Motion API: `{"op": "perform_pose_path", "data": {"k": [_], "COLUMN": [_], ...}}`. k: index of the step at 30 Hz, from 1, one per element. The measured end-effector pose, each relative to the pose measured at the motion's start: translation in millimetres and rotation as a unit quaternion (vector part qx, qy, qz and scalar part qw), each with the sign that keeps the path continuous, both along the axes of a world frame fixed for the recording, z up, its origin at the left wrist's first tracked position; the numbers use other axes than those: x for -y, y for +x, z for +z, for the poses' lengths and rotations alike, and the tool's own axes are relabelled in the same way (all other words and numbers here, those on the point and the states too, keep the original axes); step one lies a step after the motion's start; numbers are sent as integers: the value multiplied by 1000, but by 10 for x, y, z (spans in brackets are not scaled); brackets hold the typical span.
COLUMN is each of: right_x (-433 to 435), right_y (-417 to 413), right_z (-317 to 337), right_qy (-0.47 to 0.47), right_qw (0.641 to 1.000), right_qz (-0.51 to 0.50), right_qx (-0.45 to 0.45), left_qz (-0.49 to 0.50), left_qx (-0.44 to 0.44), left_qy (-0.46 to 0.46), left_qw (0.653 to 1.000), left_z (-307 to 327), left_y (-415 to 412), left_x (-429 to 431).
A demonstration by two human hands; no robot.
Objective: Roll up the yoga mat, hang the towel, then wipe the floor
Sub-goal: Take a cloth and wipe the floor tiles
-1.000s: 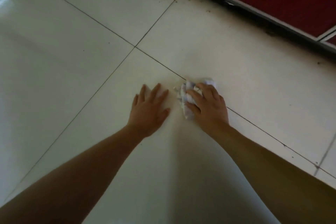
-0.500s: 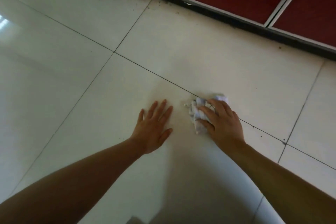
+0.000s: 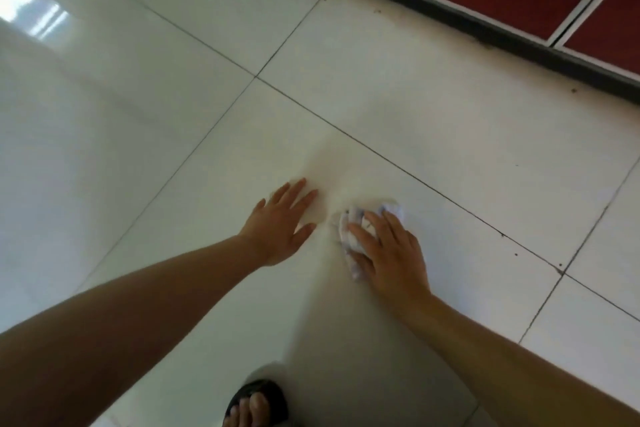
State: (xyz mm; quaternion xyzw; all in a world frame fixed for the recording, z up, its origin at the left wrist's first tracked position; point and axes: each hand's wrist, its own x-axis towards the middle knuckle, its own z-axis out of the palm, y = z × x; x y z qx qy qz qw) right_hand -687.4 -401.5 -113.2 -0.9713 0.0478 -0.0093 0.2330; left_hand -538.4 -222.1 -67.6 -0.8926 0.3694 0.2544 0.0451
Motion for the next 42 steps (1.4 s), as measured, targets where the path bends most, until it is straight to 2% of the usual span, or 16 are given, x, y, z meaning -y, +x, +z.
{"op": "perform_pose_path", "data": {"k": [2,5,8,10,14,19,23,28,30,33,36,39,42], "right_x": [-85,-105,-180,-272,-435,-530,-523,-625,-786,-841,-765,-749,-806], "right_y": [73,564,922,865,550,630,1037,1469,1378,1261,1416,1705,2107], "right_z": [-2,75,145,170,45,37,-26,-18,-38,8,64,-4,-15], "right_qy": [-5,1,20,3,-25,-7,-13,24,48,18,45,49,36], "right_qw": [999,1000,998,997,997,1000,999,991,995,1000,999,996,996], "right_qz": [41,19,-9,0,67,1,-29,-103,-66,-6,-22,-79,-84], "right_qx": [-12,1,-65,-76,-32,-17,5,-80,-59,-12,9,0,-2], "left_qz": [10,50,79,79,111,182,250,233,234,230,272,339,390], "left_qx": [3,-1,-29,-32,-16,-8,-21,-15,-3,25,35,15,-60], "left_qy": [21,24,14,-9,-17,-7,26,16,7,-16,-47,-27,-6], "left_qw": [1000,998,996,996,994,983,968,972,972,973,961,940,919], "left_z": [61,117,161,198,134,-67,-154,-176,-185,-218,-202,-111,-77], "left_y": [-44,-158,-278,-239,46,437,668,649,643,638,713,988,1319], "left_x": [-274,-513,-583,-602,-625,-664,-692,-715,-732,-771,-826,-915,-1010]}}
